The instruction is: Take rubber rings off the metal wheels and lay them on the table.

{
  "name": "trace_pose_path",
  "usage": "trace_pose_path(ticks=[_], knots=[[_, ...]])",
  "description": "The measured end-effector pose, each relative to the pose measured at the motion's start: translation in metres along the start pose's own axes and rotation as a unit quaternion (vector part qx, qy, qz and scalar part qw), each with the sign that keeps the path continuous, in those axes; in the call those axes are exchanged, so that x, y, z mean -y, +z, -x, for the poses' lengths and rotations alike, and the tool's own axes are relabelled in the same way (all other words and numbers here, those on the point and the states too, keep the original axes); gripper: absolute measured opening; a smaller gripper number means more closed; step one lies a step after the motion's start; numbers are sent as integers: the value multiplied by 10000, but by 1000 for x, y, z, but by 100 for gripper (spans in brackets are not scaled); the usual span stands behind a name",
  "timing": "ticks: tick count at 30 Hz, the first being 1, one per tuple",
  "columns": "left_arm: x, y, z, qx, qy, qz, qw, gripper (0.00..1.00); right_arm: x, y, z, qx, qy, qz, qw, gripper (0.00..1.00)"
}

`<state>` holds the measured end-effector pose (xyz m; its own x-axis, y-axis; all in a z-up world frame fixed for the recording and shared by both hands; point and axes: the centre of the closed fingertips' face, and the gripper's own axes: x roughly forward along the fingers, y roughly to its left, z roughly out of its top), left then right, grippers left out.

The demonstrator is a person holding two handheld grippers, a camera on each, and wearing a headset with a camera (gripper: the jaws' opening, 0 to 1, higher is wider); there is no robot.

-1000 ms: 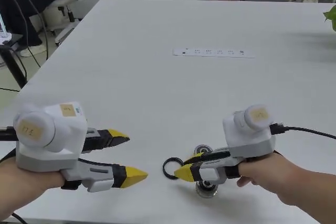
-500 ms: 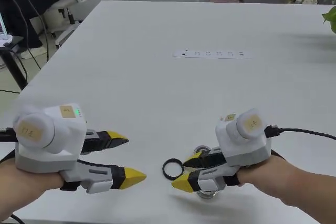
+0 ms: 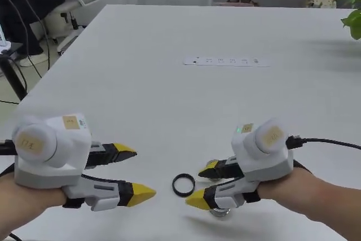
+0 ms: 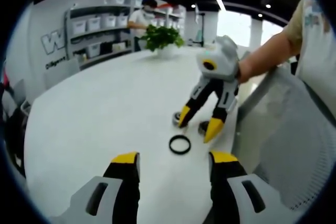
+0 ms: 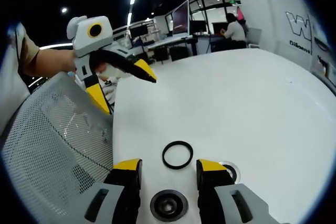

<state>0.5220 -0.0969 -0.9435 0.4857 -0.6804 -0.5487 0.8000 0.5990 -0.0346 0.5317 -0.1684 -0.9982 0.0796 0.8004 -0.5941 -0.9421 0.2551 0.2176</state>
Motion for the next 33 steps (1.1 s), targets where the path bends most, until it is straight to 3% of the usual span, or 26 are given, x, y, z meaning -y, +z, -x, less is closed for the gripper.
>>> trace_pose_path(ticks=[20, 33], knots=[[0, 10, 11, 149, 76, 31, 9999, 57, 8, 28, 52, 661, -394, -58, 9970, 50], [8, 20, 21, 297, 95, 55, 9995, 62, 8, 16, 89, 867, -754, -123, 9933, 60]])
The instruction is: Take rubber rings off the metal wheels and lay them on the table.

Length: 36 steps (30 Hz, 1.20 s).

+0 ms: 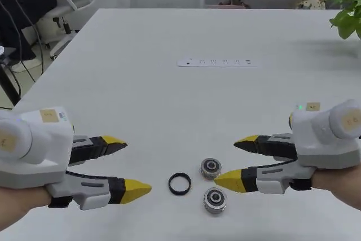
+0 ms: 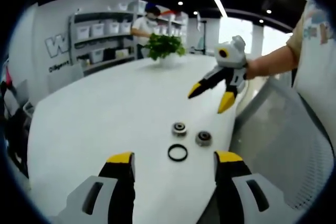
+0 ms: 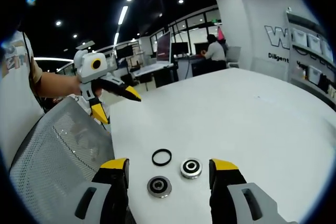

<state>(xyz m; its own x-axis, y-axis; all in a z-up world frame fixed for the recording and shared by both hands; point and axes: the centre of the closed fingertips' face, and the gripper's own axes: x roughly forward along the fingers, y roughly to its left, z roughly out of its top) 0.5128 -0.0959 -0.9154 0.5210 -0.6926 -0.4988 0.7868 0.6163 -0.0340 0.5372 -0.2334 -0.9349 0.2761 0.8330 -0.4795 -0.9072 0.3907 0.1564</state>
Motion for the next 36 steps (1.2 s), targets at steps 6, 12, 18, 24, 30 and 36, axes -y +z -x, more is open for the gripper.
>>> trace_pose_path(ticks=[6, 12, 18, 24, 30, 36], knots=[[5, 4, 3, 75, -15, 55, 10000, 64, -1, -5, 14, 1, -158, 70, 9999, 65], [5, 6, 6, 105, 30, 47, 9999, 66, -1, -11, 27, -7, -300, 188, 9994, 70], [10, 5, 10, 86, 49, -19, 9999, 68, -2, -20, 38, -49, -443, 206, 9988, 73], [14, 4, 13, 122, 84, -32, 9999, 71, 5, -27, 50, 44, -617, 1, 9981, 76], [13, 6, 15, 128, 130, -64, 9998, 73, 7, -33, 59, 86, -757, -135, 9970, 78], [17, 17, 18, 294, 184, -60, 9994, 75, 3, -35, 68, 116, -852, -188, 9961, 81]])
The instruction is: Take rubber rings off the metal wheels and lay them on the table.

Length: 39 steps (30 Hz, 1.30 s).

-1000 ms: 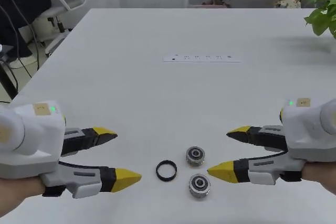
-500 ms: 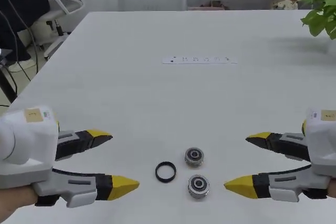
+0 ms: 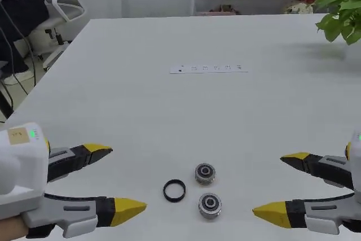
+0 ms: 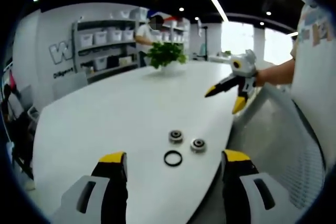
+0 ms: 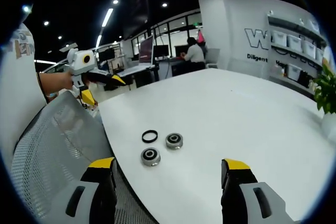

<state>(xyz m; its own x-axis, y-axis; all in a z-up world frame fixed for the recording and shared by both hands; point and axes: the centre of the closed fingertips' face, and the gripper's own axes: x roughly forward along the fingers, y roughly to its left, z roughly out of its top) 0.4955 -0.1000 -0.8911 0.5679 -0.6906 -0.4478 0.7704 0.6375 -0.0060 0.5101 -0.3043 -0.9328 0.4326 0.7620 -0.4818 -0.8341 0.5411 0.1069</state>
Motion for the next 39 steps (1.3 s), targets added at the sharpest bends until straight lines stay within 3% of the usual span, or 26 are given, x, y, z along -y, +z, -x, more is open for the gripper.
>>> trace_pose_path(ticks=[5, 15, 19, 39], knots=[[3, -3, 0, -124, 22, -153, 9998, 79, 2, -1, 6, 81, -109, -61, 9999, 83], [9, -11, 1, -236, 11, -117, 9997, 82, 1, -6, 13, 68, -223, -217, 9995, 85], [10, -14, 1, -230, 21, 32, 9997, 84, 1, -7, 16, 52, -250, -222, 9994, 86], [10, -16, 5, -243, 112, 83, 9996, 85, -7, -6, 17, 30, -242, -174, 9996, 88]])
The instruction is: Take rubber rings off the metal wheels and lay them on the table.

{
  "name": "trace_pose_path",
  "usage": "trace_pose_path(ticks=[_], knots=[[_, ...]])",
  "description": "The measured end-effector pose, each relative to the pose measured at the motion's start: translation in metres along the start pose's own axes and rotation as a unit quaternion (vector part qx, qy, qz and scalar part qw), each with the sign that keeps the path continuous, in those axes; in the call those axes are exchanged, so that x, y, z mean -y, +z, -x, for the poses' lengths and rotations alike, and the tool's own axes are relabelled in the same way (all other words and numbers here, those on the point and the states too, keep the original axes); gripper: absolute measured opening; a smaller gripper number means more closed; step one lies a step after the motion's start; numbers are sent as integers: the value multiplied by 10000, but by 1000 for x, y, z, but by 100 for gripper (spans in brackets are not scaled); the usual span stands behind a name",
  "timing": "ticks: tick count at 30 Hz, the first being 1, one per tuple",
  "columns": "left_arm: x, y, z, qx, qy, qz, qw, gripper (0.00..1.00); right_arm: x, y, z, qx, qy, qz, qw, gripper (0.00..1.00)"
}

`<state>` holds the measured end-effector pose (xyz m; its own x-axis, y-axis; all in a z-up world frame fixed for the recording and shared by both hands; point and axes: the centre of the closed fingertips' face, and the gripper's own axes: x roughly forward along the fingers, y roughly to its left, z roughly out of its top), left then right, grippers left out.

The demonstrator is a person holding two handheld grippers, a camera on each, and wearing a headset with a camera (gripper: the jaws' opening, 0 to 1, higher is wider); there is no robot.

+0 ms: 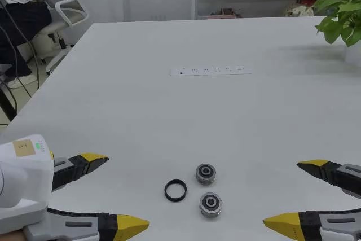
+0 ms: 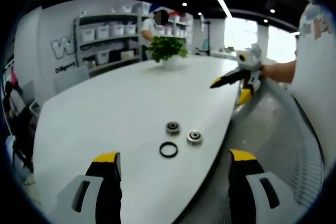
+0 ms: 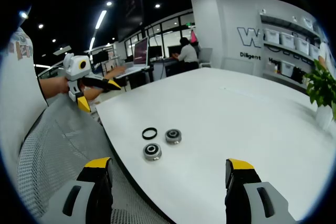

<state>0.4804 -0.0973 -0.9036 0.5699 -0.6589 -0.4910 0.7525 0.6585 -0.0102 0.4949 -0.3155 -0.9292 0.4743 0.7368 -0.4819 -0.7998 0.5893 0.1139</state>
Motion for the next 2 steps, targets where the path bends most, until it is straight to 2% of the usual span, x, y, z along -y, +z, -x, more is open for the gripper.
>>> trace_pose_path(ticks=[2], knots=[[0, 0, 0, 0, 0, -3, 10000, 85, 0, 1, 0, 9, -2, 5, 10000, 88]])
